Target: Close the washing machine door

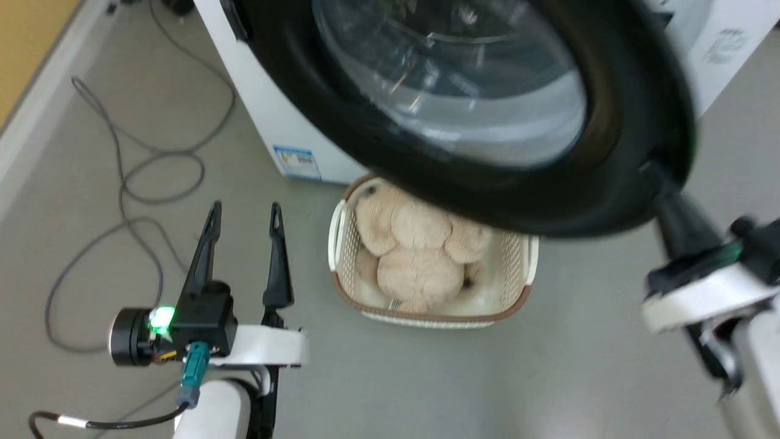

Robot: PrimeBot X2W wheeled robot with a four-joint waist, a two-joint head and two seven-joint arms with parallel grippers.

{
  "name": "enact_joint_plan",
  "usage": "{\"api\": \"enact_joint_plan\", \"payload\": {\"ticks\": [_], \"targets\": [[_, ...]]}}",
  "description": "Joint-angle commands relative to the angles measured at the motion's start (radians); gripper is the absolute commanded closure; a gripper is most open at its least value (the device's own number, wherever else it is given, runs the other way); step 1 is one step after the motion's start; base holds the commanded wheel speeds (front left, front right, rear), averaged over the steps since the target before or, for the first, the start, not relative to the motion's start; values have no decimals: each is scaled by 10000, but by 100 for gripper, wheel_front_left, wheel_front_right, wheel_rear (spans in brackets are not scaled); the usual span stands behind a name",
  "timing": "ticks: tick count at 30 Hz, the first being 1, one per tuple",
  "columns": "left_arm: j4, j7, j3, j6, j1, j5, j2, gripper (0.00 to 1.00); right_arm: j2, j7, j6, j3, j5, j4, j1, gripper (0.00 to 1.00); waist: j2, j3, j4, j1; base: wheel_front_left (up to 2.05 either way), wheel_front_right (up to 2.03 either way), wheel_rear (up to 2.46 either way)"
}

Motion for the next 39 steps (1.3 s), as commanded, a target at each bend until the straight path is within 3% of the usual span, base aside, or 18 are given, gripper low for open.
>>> {"api": "enact_joint_plan", "payload": {"ticks": [1, 17, 26, 33, 39], "targets": [[-46, -43, -10, 8, -193, 44, -30, 0, -118, -44, -9, -86, -90, 184, -350, 100, 0, 422, 152, -1, 0, 0, 0], [-211, -43, -182, 220, -856, -195, -193, 0, -996, -44, -9, -808, -117, 2953, -3709, 100, 0, 1719, 569, -1, 0, 0, 0], [-254, -43, -103, 294, -838, -204, -213, 0, -866, -44, -9, -1241, -786, 3875, -4699, 100, 0, 1746, 531, -1, 0, 0, 0], [-101, -44, 78, 318, -665, -190, -218, 0, -528, -44, -9, -1496, -1097, 3837, -4326, 100, 0, 1258, 279, -1, 0, 0, 0], [101, -44, 422, 271, -321, -116, -151, 0, -54, -44, -9, -2171, -1409, 1965, -3302, 100, 0, 378, -80, -1, 0, 0, 0]]}}
